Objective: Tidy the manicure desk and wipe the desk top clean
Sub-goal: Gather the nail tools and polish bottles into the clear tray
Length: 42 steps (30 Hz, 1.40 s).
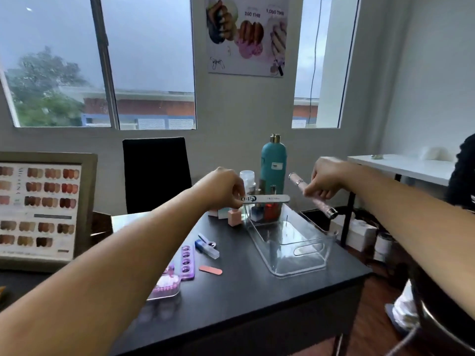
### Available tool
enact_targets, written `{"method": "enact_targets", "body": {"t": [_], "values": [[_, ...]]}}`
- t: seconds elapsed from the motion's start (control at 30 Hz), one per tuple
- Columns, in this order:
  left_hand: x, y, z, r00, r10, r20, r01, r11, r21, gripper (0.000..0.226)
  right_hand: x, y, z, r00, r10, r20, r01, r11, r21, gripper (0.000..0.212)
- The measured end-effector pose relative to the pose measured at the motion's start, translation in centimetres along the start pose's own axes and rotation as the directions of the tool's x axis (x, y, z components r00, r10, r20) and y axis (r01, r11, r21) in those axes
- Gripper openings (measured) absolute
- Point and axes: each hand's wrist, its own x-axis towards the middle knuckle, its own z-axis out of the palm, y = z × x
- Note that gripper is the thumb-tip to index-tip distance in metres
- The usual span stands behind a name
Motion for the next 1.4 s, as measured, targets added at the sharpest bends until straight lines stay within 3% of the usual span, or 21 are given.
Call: {"method": "enact_targets", "body": {"t": [0.13, 0.5, 0.7, 1.03, 1.23, 1.4], "values": [[2.3, 2.8, 3.0, 0.99, 0.08, 0.113, -0.084, 0.996, 0.032, 0.016, 1.1, 1.4, 1.3, 1.0, 0.006, 0.026, -0.004, 0.999, -0.042, 0.023], [4.5, 3.1, 7.4, 0.93, 0.165, 0.328, -0.116, 0.98, -0.164, 0.017, 3.8, 0.7, 6.2, 0.988, -0.04, 0.147, 0.075, 0.967, -0.242, 0.028], [5.0, 2.8, 7.4, 0.929, 0.182, 0.321, -0.13, 0.976, -0.177, 0.021, 4.2, 0.5, 8.0, 0.978, -0.02, 0.207, 0.099, 0.921, -0.377, 0.034], [5.1, 2.5, 8.9, 0.928, 0.2, 0.313, -0.188, 0.98, -0.07, 0.029, 4.3, 0.8, 9.1, 0.968, 0.027, 0.248, 0.087, 0.894, -0.439, 0.035], [4.3, 1.2, 7.4, 0.963, 0.135, 0.234, -0.103, 0.984, -0.145, 0.027, 3.4, 0.7, 7.8, 0.982, -0.059, 0.178, 0.113, 0.942, -0.316, 0.029], [2.0, -0.5, 3.6, 0.99, 0.068, 0.126, -0.059, 0.996, -0.074, 0.023, 1.4, -1.7, 5.2, 0.973, -0.225, 0.053, 0.228, 0.972, -0.056, 0.018]]}}
